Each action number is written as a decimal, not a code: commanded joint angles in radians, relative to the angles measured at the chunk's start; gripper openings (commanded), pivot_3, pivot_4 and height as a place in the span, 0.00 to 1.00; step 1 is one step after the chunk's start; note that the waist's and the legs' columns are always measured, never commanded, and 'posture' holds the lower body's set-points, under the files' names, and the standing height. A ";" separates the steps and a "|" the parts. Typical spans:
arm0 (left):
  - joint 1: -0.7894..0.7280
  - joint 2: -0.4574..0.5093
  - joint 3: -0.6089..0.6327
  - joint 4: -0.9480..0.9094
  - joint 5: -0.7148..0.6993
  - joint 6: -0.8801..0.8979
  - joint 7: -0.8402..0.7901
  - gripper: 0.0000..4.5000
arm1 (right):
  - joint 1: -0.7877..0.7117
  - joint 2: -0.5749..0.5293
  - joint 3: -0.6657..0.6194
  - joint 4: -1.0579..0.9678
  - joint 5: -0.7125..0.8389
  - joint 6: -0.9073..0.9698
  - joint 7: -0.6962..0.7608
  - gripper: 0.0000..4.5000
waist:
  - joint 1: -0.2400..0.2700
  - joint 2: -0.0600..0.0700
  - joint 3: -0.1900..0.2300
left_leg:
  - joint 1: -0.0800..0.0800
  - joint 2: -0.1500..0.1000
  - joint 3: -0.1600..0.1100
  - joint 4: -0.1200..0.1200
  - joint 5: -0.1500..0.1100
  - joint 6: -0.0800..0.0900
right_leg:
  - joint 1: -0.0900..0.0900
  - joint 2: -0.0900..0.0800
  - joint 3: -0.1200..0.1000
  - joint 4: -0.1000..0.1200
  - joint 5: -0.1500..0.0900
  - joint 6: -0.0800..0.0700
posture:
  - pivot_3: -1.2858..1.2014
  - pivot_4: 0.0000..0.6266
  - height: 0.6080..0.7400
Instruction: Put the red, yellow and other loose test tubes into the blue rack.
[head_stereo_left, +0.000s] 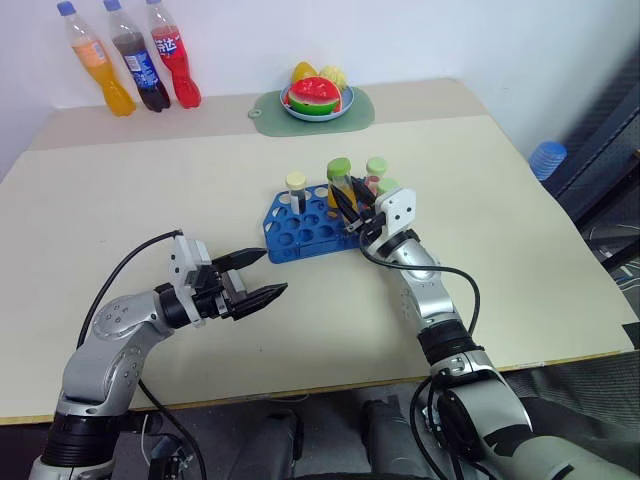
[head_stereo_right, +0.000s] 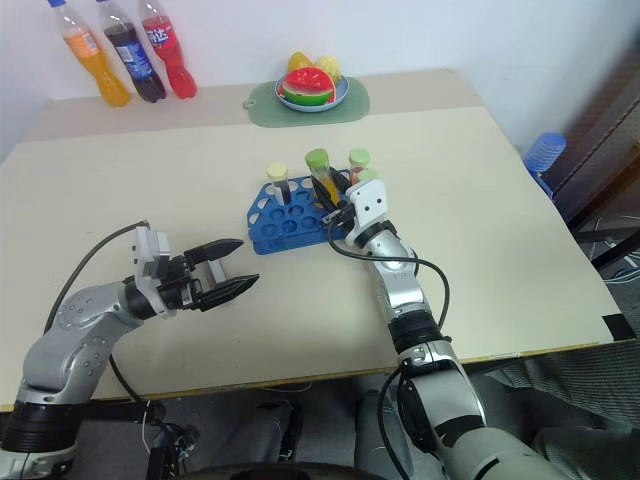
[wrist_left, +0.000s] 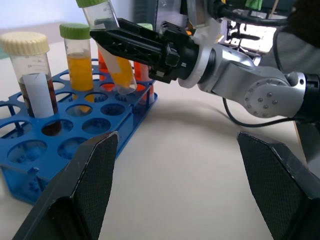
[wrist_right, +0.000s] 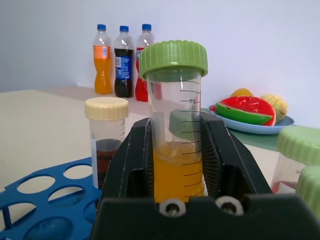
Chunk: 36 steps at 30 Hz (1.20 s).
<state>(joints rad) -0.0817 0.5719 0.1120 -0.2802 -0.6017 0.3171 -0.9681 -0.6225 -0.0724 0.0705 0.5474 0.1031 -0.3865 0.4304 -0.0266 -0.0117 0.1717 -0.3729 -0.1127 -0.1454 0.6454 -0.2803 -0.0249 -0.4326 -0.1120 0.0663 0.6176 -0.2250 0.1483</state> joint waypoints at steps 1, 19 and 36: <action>0.004 0.012 0.031 -0.038 -0.020 -0.001 0.004 0.87 | 0.023 0.023 0.013 -0.014 -0.001 -0.003 0.011 0.18 | -0.006 0.000 0.000 | 0.000 0.000 0.000 0.000 0.000 0.000 | 0.000 0.000 0.000 0.000 0.000 0.000 | 0.52 0.24 1.00; -0.014 -0.029 0.023 -0.057 -0.056 0.038 0.061 0.87 | 0.020 0.068 -0.004 0.058 0.025 -0.051 0.046 0.49 | -0.017 0.000 0.000 | 0.000 0.001 0.000 0.000 0.000 0.000 | 0.000 0.000 0.000 0.000 0.000 0.000 | 0.52 0.24 1.00; -0.010 -0.065 0.210 -0.290 -0.198 0.434 0.687 0.87 | 0.342 -0.153 0.076 -0.555 0.013 0.286 0.150 0.99 | -0.008 0.000 0.000 | -0.001 0.001 0.000 0.000 -0.001 -0.001 | -0.002 0.000 0.000 0.000 0.000 0.000 | 0.52 0.24 1.00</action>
<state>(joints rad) -0.0807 0.5008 0.2615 -0.5030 -0.7684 0.6689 -0.4138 -0.3038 -0.2043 0.1354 0.1100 0.0865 -0.1599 0.5410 -0.0345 -0.0114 0.1716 -0.3738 -0.1120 -0.1451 0.6458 -0.2818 -0.0249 -0.4339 -0.1118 0.0664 0.6180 -0.2252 0.1484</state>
